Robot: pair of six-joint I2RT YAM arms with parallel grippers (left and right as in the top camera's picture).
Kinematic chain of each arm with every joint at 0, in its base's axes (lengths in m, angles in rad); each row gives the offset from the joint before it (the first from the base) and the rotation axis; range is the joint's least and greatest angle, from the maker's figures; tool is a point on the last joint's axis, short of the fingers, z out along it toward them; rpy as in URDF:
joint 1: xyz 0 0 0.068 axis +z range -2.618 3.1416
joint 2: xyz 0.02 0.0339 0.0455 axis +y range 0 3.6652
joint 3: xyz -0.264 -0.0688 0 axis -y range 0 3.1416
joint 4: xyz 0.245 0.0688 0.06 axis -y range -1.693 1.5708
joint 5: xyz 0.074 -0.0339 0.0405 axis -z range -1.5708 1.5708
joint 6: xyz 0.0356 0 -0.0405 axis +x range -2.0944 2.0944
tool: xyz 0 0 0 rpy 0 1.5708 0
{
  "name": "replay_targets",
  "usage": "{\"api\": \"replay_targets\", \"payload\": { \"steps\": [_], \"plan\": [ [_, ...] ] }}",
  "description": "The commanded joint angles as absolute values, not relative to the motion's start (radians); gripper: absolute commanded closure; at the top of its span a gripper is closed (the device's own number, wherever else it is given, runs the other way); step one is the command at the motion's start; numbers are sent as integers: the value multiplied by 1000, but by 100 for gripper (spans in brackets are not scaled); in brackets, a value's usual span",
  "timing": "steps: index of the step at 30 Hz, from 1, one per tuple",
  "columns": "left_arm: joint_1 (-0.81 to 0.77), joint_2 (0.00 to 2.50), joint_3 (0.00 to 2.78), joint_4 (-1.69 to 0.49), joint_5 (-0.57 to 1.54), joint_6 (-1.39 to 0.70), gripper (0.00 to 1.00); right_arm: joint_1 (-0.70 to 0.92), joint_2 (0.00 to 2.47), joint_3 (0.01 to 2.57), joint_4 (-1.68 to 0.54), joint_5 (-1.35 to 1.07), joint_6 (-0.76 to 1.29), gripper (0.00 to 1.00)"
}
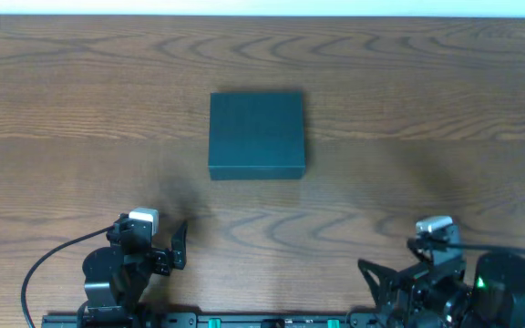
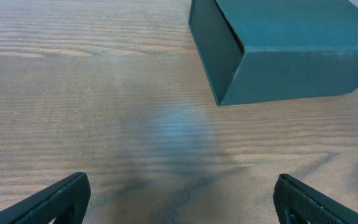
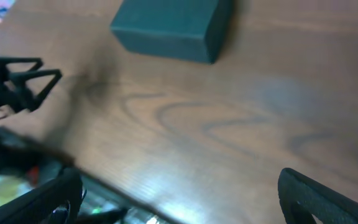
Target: Pack container
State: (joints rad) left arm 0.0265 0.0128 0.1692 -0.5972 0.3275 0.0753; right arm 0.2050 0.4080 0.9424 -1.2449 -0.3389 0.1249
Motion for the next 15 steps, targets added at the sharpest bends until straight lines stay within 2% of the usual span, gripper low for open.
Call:
{"api": "replay_targets", "payload": {
  "steps": [1, 6, 15],
  "plan": [
    [30, 4, 159, -595, 340, 68, 4, 230, 321, 834, -1136, -231, 80, 1],
    [30, 4, 159, -595, 340, 68, 5, 239, 161, 545, -873, -170, 51, 1],
    [30, 4, 159, -595, 340, 68, 5, 249, 5, 178, -706, -161, 84, 1]
  ]
}}
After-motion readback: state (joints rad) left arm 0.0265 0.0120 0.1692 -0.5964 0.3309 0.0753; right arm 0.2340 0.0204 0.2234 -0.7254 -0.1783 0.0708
